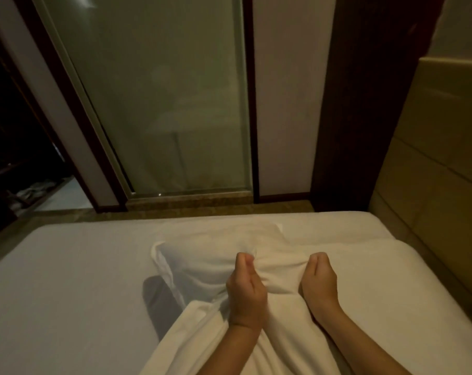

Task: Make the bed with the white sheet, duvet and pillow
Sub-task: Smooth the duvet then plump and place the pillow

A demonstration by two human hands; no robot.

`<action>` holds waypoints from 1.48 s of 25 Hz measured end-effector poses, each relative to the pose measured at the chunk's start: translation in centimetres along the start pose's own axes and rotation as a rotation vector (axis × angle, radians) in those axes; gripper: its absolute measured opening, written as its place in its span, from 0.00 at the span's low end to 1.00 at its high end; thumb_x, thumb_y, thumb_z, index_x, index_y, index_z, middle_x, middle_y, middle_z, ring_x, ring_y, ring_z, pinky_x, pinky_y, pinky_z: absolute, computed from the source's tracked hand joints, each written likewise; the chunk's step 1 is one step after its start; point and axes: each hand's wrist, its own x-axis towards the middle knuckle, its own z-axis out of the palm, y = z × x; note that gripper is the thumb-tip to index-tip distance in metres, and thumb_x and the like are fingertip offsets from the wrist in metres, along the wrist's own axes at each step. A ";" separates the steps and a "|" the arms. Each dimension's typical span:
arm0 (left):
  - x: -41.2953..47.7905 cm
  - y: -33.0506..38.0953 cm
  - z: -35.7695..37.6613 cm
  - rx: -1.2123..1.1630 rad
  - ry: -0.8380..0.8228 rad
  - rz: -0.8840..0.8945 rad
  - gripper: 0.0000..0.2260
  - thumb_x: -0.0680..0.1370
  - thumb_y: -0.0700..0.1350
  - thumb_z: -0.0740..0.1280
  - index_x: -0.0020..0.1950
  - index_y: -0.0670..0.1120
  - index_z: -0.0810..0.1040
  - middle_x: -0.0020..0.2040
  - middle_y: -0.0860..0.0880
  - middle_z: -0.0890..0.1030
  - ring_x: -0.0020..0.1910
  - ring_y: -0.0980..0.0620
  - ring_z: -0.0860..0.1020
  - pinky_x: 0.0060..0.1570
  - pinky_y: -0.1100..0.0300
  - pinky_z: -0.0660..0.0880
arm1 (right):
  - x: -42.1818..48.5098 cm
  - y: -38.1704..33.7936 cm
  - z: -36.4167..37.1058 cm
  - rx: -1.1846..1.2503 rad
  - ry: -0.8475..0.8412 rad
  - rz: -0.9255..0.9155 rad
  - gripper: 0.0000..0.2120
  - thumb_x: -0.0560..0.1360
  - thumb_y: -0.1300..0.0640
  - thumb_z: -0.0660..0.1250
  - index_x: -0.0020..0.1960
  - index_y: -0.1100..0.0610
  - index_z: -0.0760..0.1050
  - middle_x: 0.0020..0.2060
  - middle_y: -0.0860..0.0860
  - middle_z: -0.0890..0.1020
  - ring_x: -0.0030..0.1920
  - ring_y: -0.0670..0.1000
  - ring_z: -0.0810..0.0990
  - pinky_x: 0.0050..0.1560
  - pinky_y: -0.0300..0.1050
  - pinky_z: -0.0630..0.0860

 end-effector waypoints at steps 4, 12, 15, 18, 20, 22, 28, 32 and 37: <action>0.4 6.2 2.8 -0.099 0.016 0.072 0.09 0.79 0.49 0.52 0.42 0.51 0.68 0.30 0.60 0.69 0.31 0.54 0.73 0.29 0.73 0.64 | 1.7 -2.5 -6.8 0.032 0.085 -0.149 0.15 0.82 0.60 0.51 0.36 0.57 0.59 0.30 0.53 0.67 0.31 0.47 0.65 0.31 0.35 0.62; -7.1 9.4 10.8 0.034 -0.309 -0.114 0.15 0.74 0.62 0.44 0.47 0.54 0.63 0.35 0.41 0.77 0.36 0.40 0.78 0.35 0.49 0.74 | 3.6 3.1 -18.1 -0.072 0.157 -0.060 0.11 0.82 0.62 0.51 0.41 0.62 0.63 0.33 0.53 0.67 0.33 0.49 0.66 0.31 0.38 0.62; -13.2 7.8 13.5 0.189 -0.611 -0.263 0.08 0.76 0.56 0.45 0.46 0.55 0.60 0.40 0.38 0.79 0.43 0.38 0.78 0.40 0.49 0.72 | 2.7 9.1 -21.6 -0.164 0.148 0.014 0.10 0.81 0.64 0.52 0.41 0.64 0.64 0.33 0.55 0.69 0.35 0.55 0.68 0.36 0.45 0.58; -18.8 5.7 13.8 0.357 -0.866 -0.413 0.09 0.80 0.50 0.46 0.51 0.54 0.65 0.49 0.43 0.81 0.52 0.42 0.78 0.48 0.54 0.73 | 0.5 15.3 -23.1 -0.299 -0.052 0.141 0.08 0.81 0.64 0.53 0.43 0.60 0.65 0.38 0.57 0.71 0.40 0.55 0.71 0.42 0.47 0.65; -20.1 4.3 12.8 0.445 -0.905 -0.483 0.11 0.83 0.49 0.49 0.57 0.53 0.70 0.54 0.45 0.80 0.56 0.44 0.77 0.51 0.57 0.70 | -0.9 18.3 -23.0 -0.435 -0.136 0.121 0.13 0.81 0.62 0.52 0.38 0.53 0.63 0.38 0.50 0.71 0.41 0.54 0.71 0.46 0.45 0.65; -19.8 3.6 11.9 0.469 -0.831 -0.545 0.10 0.83 0.50 0.51 0.52 0.51 0.70 0.53 0.45 0.80 0.55 0.44 0.78 0.51 0.57 0.70 | -1.6 19.9 -23.0 -0.590 -0.147 0.078 0.17 0.81 0.63 0.52 0.36 0.48 0.59 0.35 0.44 0.67 0.40 0.51 0.70 0.45 0.44 0.63; -14.9 0.7 13.5 0.634 -0.597 -0.721 0.38 0.69 0.70 0.63 0.72 0.50 0.60 0.68 0.44 0.64 0.67 0.41 0.65 0.64 0.45 0.63 | 2.8 17.7 -22.2 -0.800 -0.024 0.351 0.24 0.77 0.37 0.55 0.63 0.53 0.63 0.61 0.55 0.67 0.60 0.57 0.65 0.61 0.52 0.62; -13.2 -1.3 15.2 0.284 -0.715 -1.099 0.55 0.61 0.74 0.65 0.76 0.43 0.51 0.73 0.40 0.61 0.70 0.41 0.65 0.69 0.49 0.64 | 6.8 18.5 -21.2 -0.752 -0.038 0.553 0.39 0.73 0.31 0.56 0.70 0.60 0.58 0.67 0.61 0.66 0.65 0.62 0.65 0.64 0.57 0.63; -14.4 0.1 17.7 0.091 -0.584 -0.969 0.50 0.64 0.71 0.67 0.75 0.44 0.55 0.69 0.42 0.70 0.64 0.43 0.73 0.63 0.52 0.70 | 8.0 18.7 -21.4 -0.535 0.076 0.428 0.20 0.82 0.45 0.50 0.60 0.60 0.68 0.52 0.62 0.79 0.52 0.62 0.77 0.49 0.51 0.69</action>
